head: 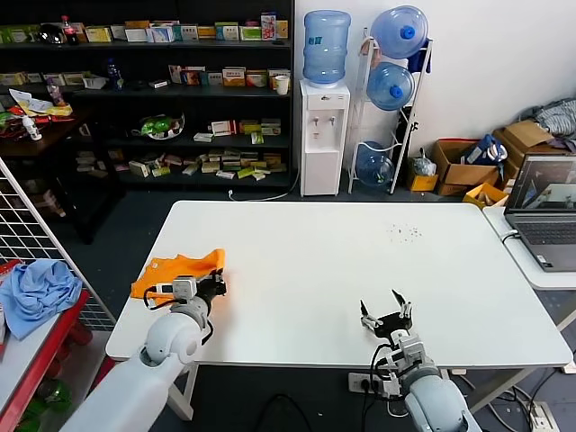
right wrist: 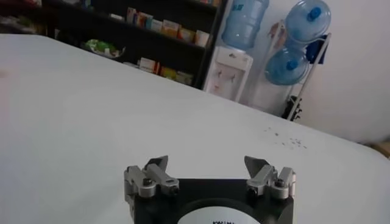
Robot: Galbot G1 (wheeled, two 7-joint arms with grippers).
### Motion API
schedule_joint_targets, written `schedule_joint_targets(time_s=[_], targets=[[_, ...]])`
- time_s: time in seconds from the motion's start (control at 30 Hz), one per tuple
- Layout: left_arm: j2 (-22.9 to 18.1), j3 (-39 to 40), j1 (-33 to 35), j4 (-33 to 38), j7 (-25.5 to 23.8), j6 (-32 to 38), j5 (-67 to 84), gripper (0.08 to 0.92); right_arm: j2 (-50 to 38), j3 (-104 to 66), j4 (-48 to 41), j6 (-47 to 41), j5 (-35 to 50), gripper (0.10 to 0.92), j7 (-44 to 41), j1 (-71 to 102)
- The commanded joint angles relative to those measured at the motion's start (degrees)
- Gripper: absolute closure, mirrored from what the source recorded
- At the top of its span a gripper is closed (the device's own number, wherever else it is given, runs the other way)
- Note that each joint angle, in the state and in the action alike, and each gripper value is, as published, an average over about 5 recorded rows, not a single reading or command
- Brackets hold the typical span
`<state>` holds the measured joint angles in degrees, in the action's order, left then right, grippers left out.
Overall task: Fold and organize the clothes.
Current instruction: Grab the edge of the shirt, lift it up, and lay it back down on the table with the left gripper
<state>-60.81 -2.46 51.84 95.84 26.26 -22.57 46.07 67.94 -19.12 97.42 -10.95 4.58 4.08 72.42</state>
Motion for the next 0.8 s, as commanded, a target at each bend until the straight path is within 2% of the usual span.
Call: schedule_joint_targets(time_s=[0.03, 0.23, 0.4, 0.6, 0.7, 0.8], targets=[[-23.02, 3.21, 0.1, -5.06, 1.05, 5.53, -5.13, 0.869, -0.42, -2.99, -0.11, 2.08, 0.72, 0.203, -0.67, 1.23], [-29.83, 4.45, -0.95, -9.19, 0.15, 11.63, -6.53, 0.869, -0.34, -3.96, -0.55, 2.24, 0.86, 0.203, -0.35, 1.54], [-33.63, 4.88, -2.08, -13.76, -0.93, 17.28, -5.84, 0.869, -0.54, -4.47, -0.9, 2.18, 1.02, 0.203, -0.1, 1.79], [-34.19, 4.92, -2.39, -18.09, -5.55, 25.49, -3.79, 0.842, -0.49, -4.52, -1.19, 1.86, 1.49, 0.203, 0.49, 1.48], [-33.99, 5.5, -2.0, -17.06, -8.2, 27.31, -4.42, 0.769, -0.62, -4.68, -1.3, 1.67, 2.12, 0.203, 0.74, 1.27], [-31.18, 6.87, -0.82, -13.25, -10.27, 27.67, -6.9, 0.682, -0.7, -5.17, -0.99, 1.2, 3.73, 0.203, 0.67, 1.22]])
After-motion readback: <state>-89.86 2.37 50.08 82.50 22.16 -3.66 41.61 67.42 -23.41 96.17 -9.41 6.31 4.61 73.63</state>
